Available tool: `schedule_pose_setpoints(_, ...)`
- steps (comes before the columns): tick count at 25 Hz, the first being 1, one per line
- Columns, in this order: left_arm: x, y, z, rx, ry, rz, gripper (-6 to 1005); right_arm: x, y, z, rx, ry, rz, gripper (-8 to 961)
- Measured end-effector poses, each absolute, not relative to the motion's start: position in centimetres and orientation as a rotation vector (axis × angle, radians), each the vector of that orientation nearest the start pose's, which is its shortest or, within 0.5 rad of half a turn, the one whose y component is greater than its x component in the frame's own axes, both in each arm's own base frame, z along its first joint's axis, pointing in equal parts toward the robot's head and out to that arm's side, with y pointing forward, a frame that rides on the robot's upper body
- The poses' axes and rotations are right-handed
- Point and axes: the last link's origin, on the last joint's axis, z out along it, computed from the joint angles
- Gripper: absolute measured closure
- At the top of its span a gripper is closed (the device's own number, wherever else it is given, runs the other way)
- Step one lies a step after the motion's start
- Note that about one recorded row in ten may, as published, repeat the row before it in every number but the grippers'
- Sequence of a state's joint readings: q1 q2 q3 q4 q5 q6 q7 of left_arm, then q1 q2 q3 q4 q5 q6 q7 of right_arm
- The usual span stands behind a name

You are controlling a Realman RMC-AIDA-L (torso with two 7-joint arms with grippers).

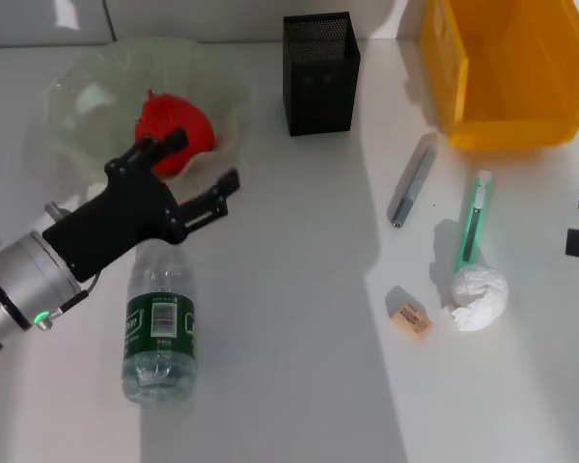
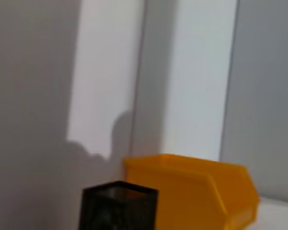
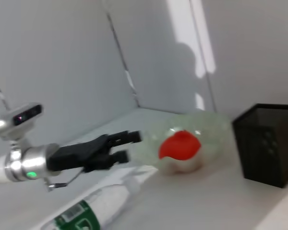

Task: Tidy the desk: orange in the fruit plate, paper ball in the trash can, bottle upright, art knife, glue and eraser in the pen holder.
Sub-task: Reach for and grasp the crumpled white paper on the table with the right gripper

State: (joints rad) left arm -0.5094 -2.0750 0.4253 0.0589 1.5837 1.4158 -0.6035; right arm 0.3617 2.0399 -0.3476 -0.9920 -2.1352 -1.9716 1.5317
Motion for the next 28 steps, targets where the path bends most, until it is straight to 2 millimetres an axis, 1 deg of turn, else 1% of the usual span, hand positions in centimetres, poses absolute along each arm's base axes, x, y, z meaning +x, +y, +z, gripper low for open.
schedule_pose_setpoints(1,-28.7,30.4,-4.6,-2.244,-0.436,-0.944,121,30.3,26.4,10.8,-2.613,0.775,0.674,144)
schedule_pose_setpoints(3,-28.7,30.4,-4.6,-2.244,-0.436,-0.944,121,29.7,27.1,12.3,-2.586,0.832,0.582,144)
schedule_pose_setpoints(4,-28.8,29.6,-5.2,-2.334,-0.399,-0.909,122,29.3,27.4,13.1,-2.57,0.863,0.534,144)
schedule_pose_setpoints(5,-28.8,29.6,-5.2,-2.334,-0.399,-0.909,122,28.9,27.8,13.9,-2.556,0.885,0.49,144)
schedule_pose_setpoints(6,-29.0,29.1,-5.7,-2.388,-0.383,-0.876,122,28.5,28.1,14.6,-2.541,0.913,0.444,144)
schedule_pose_setpoints(7,-29.1,29.1,-5.7,-2.389,-0.385,-0.873,122,27.9,28.4,15.4,-2.531,0.933,0.385,144)
schedule_pose_setpoints(10,-29.1,29.0,-5.7,-2.393,-0.385,-0.872,123,26.0,29.2,16.4,-2.506,0.99,0.21,144)
schedule_pose_setpoints(13,-29.0,28.9,-5.8,-2.405,-0.379,-0.873,124,23.7,30.6,16.6,-2.451,1.061,-0.006,145)
schedule_pose_setpoints(16,-28.9,28.8,-6.0,-2.429,-0.369,-0.865,125,21.6,31.9,15.9,-2.43,1.089,-0.169,145)
schedule_pose_setpoints(19,-28.9,29.0,-5.9,-2.437,-0.38,-0.864,126,19.8,33.1,14.6,-2.452,1.116,-0.284,145)
schedule_pose_setpoints(21,-28.9,29.1,-5.8,-2.436,-0.388,-0.865,126,18.9,33.7,13.2,-2.486,1.131,-0.371,145)
schedule_pose_setpoints(24,-29.0,29.3,-5.6,-2.432,-0.392,-0.86,126,18.3,34.4,10.9,-2.516,1.138,-0.48,146)
schedule_pose_setpoints(28,-29.1,29.5,-5.5,-2.427,-0.396,-0.851,126,18.3,35.2,8.0,-2.526,1.158,-0.544,147)
